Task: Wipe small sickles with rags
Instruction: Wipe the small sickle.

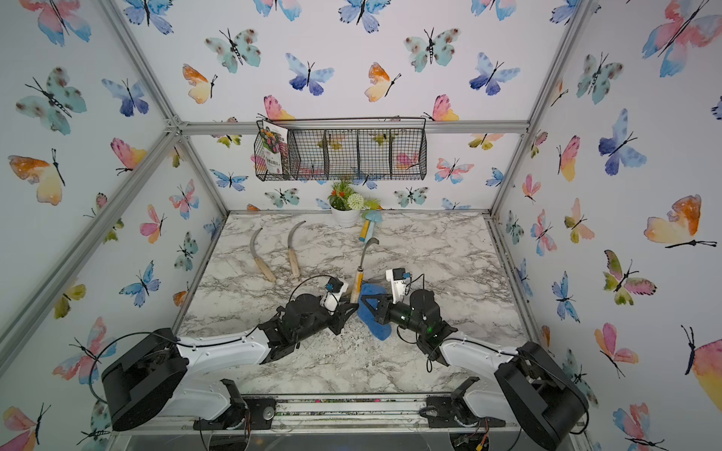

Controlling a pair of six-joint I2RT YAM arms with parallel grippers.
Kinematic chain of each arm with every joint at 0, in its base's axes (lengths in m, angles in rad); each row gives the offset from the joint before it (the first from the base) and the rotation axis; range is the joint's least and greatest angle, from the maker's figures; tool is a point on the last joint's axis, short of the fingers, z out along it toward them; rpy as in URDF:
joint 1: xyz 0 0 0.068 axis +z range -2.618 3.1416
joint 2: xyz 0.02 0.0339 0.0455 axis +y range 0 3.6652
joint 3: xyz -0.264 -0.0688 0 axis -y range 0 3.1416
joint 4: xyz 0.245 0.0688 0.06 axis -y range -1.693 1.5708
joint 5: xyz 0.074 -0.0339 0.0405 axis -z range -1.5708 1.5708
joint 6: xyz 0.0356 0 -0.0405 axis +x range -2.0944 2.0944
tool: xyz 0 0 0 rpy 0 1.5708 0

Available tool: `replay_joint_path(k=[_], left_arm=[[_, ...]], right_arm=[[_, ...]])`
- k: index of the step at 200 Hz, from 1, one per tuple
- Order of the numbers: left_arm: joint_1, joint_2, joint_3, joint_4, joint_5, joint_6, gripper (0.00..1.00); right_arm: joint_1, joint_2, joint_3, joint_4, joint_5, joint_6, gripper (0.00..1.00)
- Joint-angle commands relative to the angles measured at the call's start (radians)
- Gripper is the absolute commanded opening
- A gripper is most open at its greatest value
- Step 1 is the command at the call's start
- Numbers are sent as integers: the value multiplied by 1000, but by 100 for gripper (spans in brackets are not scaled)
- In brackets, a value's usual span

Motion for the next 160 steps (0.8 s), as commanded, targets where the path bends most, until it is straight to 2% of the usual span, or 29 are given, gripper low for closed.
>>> replay_joint_path(k=[1, 34, 68, 89, 118, 145, 160], left_arm=[[-4, -9, 12, 20, 9, 10, 0], [-3, -19, 8, 18, 7, 10, 0], [-3, -18, 9, 20, 4, 11, 0], [-3, -19, 9, 19, 0, 11, 0], [-3, -25, 1, 27, -2, 7, 0], [-3, -20, 3, 28, 0, 5, 0], [-3, -17, 3, 27, 4, 3, 0]], right_arm=[[-16, -59, 108, -81, 30, -69, 2], [-22, -77, 187, -155, 32, -96, 2], [-22, -33, 185, -163, -10, -90, 2], [-17, 19, 114, -52, -53, -43, 2], [45, 97, 22, 63, -17, -12, 2], [85, 167, 7, 133, -21, 2, 2], [85, 147, 17, 117, -7, -5, 2]])
